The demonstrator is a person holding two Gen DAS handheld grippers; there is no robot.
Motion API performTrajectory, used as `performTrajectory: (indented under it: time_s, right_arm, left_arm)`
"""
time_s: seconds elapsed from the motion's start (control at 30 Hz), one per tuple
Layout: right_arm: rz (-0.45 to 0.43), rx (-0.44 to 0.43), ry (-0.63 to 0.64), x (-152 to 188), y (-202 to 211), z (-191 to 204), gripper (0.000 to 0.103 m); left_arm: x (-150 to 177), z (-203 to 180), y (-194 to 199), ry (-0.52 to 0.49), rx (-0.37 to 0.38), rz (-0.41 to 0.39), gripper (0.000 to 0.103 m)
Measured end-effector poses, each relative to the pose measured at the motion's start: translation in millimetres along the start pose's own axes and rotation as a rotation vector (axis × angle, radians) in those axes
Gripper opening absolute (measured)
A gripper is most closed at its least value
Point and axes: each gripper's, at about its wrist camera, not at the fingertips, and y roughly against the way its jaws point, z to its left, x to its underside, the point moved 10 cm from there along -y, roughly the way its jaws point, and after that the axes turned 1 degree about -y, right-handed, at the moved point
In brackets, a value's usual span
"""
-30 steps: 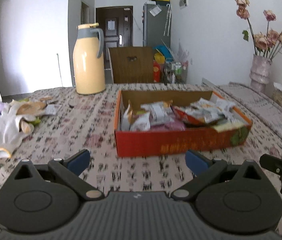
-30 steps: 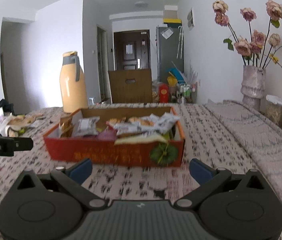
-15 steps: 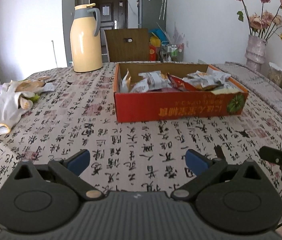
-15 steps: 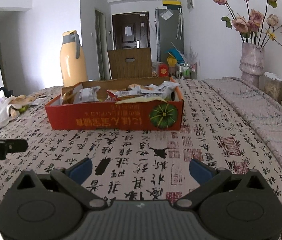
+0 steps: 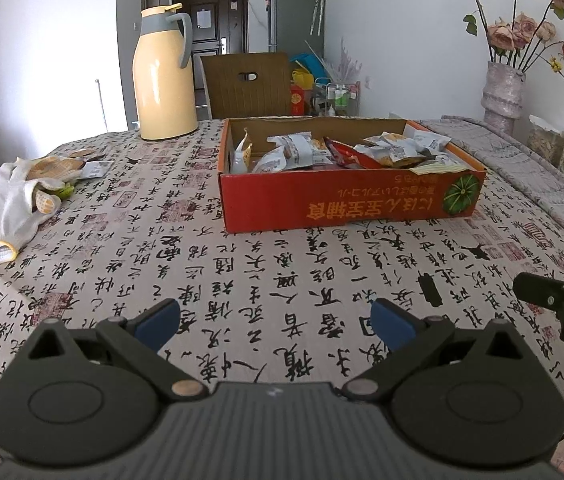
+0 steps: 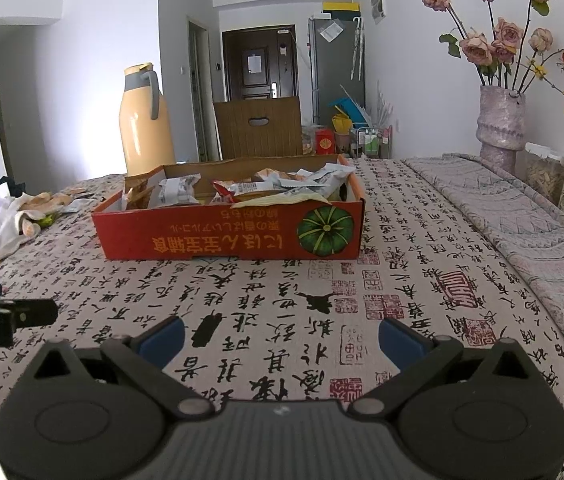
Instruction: Organize snacks
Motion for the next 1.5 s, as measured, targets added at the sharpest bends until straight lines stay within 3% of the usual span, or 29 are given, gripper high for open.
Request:
performTrajectory:
  time_s: [1.5]
  right_arm:
    - [0.001, 0.001, 0.002, 1.0, 1.2, 0.3, 0.103]
  left_arm:
    - [2.0, -0.3, 1.9, 0.009, 0.006, 0.002, 0.103]
